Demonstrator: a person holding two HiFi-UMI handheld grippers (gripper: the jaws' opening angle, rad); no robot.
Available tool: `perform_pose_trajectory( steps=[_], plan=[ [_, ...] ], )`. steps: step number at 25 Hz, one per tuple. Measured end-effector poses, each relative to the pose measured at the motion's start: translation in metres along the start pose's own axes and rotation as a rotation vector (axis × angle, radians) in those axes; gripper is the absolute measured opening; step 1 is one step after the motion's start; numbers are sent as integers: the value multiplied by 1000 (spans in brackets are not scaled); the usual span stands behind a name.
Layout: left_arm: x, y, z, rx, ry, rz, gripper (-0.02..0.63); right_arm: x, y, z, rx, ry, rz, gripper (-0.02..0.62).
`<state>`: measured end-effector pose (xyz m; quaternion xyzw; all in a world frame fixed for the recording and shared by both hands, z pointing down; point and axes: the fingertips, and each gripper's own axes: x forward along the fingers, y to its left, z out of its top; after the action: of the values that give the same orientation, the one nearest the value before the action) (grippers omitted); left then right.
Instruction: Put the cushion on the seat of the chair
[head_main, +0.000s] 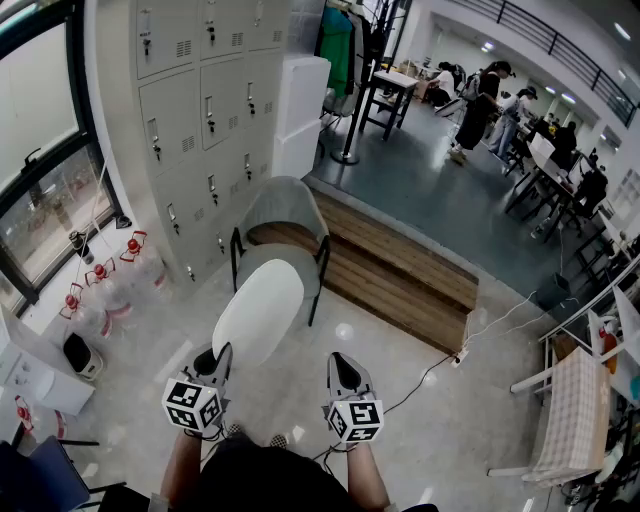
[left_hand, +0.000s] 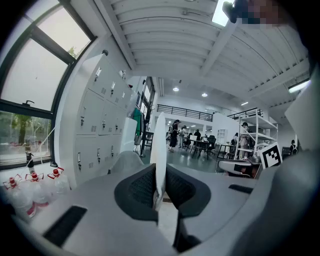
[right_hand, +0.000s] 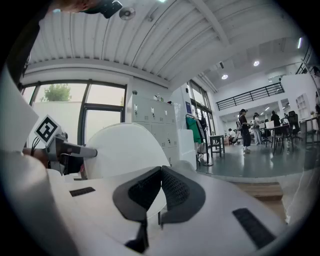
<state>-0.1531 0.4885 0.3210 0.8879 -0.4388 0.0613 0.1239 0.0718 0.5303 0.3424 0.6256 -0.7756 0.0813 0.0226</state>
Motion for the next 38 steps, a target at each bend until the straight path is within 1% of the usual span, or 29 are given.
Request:
perform_pose_trajectory(
  steps=[8, 12, 18, 23, 30, 38],
  plan=[
    [5, 1, 0, 3, -7, -3, 40, 3, -5, 1, -7, -10, -4, 29],
    [8, -1, 1, 3, -7, -5, 40, 2, -4, 4, 2, -29, 9, 31],
    [14, -1, 0, -11, 1, 5, 40, 0, -9, 0, 9, -19, 2, 29],
    [22, 4, -6, -23, 15, 9, 40, 9, -17, -7, 24, -8, -3, 31],
    [65, 29, 1, -23, 26, 4, 40, 54, -32, -10, 39, 4, -9, 31],
    [154, 80, 29, -31, 32, -21, 40, 156, -59, 6, 31, 24, -5, 31]
  ],
)
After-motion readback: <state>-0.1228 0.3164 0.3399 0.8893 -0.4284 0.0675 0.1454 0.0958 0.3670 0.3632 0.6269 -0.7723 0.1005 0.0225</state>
